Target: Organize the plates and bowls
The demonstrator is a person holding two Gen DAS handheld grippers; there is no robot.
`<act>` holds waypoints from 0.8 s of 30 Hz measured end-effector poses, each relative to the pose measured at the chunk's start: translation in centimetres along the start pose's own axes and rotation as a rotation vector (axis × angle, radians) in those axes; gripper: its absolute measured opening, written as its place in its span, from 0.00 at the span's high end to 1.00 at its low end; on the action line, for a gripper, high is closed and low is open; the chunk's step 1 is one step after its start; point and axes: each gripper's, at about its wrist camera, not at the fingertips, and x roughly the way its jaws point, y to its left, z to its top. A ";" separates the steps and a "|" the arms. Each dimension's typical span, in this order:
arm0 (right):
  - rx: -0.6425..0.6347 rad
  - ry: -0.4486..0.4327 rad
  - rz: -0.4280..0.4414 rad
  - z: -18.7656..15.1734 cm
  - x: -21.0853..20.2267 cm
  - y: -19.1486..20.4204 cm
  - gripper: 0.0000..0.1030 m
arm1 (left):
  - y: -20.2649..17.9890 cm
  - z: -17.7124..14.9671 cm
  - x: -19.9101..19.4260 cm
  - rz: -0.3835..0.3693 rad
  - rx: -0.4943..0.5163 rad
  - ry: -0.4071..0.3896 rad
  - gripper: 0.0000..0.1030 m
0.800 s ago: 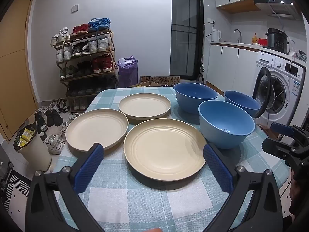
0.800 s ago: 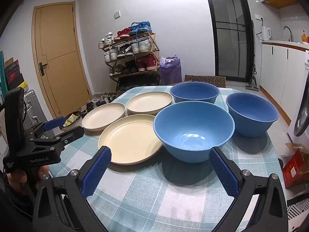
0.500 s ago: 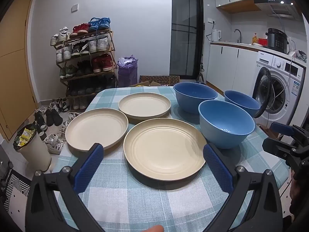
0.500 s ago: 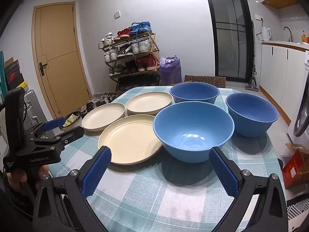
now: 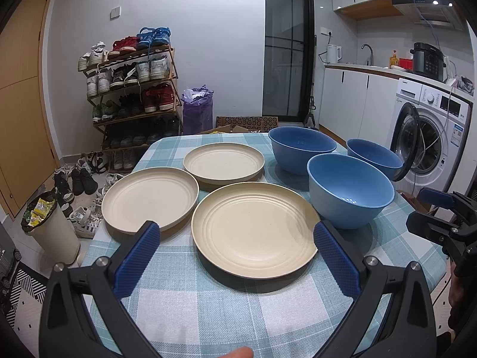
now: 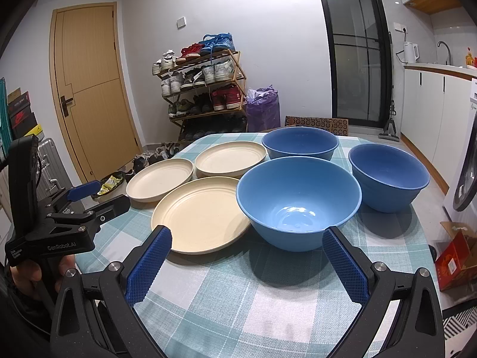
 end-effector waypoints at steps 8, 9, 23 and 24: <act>-0.003 -0.005 -0.008 -0.2 -0.5 -0.2 0.00 | 0.5 -0.1 0.3 0.000 -0.009 0.007 0.00; 0.002 -0.004 -0.006 -0.1 -0.5 -0.3 0.00 | 0.5 -0.1 0.5 0.001 -0.009 0.008 0.00; -0.001 0.019 -0.012 -0.2 0.6 -0.4 0.00 | 0.4 -0.5 0.9 -0.006 -0.008 0.019 0.00; 0.000 0.019 -0.013 -0.2 0.7 -0.4 0.00 | 0.3 -0.5 0.9 -0.007 -0.006 0.020 0.00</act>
